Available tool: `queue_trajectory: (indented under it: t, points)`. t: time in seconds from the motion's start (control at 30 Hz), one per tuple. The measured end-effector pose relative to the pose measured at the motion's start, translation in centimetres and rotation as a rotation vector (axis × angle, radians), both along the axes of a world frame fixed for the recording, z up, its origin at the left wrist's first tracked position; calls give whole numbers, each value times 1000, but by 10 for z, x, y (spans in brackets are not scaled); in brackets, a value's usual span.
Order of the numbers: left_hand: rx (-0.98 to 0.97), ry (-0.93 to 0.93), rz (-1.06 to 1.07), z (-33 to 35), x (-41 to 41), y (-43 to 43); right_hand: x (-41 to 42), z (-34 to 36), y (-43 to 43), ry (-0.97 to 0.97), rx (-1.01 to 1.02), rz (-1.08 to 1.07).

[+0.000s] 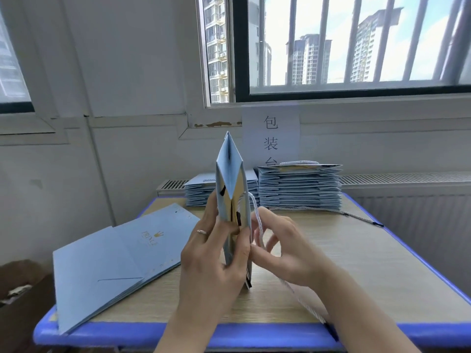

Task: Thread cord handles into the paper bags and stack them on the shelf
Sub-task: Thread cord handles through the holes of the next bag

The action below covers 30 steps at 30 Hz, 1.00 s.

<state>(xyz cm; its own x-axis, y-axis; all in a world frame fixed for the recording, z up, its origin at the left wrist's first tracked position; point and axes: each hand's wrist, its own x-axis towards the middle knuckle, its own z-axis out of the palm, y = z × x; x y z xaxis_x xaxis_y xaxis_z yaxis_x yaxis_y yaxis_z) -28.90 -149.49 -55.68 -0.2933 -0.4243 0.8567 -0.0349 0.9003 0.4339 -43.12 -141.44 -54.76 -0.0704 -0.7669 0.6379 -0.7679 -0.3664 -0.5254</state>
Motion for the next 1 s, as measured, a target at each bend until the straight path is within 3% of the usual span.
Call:
queue_trajectory:
  t: [0.13, 0.27, 0.4, 0.5, 0.67, 1.0]
  points:
    - [-8, -112, 20, -7, 6, -4, -11, 6, 6, -92, 316, 29]
    - [-42, -203, 89, -11, 10, -3, -30, 13, 29, -118, 747, -106]
    - [-111, -211, 157, -13, 7, 0, -28, 9, 48, -135, 864, -79]
    - [-114, -225, 171, -15, 7, 1, -21, 1, 52, -133, 755, -119]
    - [-107, -209, 143, -15, 7, 3, -13, -9, 65, -353, 486, -128]
    - [-73, -135, 101, -14, 6, 3, -20, -11, 60, -448, 145, -102]
